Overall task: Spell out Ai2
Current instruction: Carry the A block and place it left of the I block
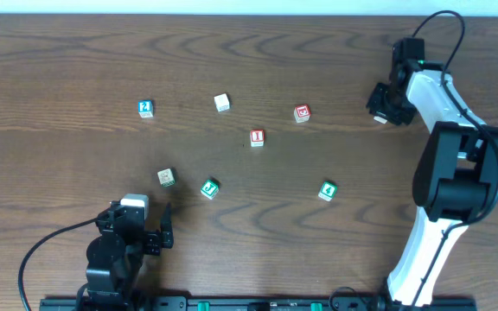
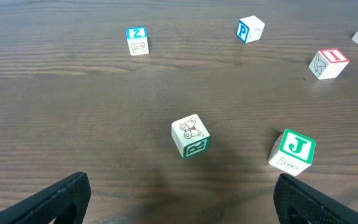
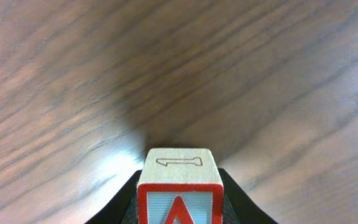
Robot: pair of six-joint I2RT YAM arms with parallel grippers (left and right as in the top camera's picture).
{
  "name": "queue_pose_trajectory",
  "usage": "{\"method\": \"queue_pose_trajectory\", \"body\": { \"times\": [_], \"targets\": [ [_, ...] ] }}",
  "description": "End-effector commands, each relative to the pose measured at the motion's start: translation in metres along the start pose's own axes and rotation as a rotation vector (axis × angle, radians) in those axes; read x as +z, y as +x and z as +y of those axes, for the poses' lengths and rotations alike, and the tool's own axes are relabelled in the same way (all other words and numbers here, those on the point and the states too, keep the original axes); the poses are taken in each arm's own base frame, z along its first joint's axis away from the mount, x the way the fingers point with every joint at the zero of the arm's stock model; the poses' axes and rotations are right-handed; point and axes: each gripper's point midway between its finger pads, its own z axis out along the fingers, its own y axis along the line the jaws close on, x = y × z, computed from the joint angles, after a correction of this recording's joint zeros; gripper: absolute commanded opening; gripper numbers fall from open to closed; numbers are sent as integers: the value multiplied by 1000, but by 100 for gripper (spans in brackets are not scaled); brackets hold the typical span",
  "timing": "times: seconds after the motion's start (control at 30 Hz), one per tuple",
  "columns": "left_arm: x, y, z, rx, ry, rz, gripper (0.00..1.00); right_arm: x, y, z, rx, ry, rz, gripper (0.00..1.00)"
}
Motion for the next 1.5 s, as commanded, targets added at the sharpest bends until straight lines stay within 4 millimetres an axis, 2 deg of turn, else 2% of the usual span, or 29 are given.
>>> {"method": "queue_pose_trajectory", "body": {
  "times": [0.0, 0.1, 0.13, 0.2, 0.27, 0.4, 0.5, 0.6, 0.73, 0.83, 1.1, 1.27, 1.47],
  "targets": [
    [2, 3, 4, 11, -21, 1, 95, -48, -29, 37, -46, -84, -88, 8],
    [2, 3, 4, 11, -21, 1, 96, -96, -36, 68, -119, -122, -135, 1],
    [2, 3, 4, 11, -21, 1, 95, -110, -33, 81, -149, -139, -144, 1],
    [2, 3, 4, 11, -21, 1, 95, -134, -15, 116, -226, -169, -148, 1],
    [2, 3, 4, 11, -21, 1, 95, -142, 10, 149, -313, -196, -138, 1],
    [2, 3, 4, 11, -21, 1, 95, -152, 76, 220, -488, -255, -124, 1],
    [2, 3, 4, 11, -21, 1, 95, -160, 105, 252, -554, -296, -138, 1],
    [2, 3, 4, 11, -21, 1, 95, -161, 133, 273, -588, -317, -127, 1],
    [2, 3, 4, 11, -21, 1, 95, -140, 171, 290, -640, -308, -81, 1],
    [2, 3, 4, 11, -21, 1, 95, -114, 196, 295, -657, -261, -57, 1],
    [2, 3, 4, 11, -21, 1, 95, -68, 234, 292, -614, -178, 33, 1],
    [2, 3, 4, 11, -21, 1, 95, -51, 238, 286, -574, -106, 13, 1],
    [2, 3, 4, 11, -21, 1, 96, -49, 229, 285, -577, -78, -36, 1]
  ]
}}
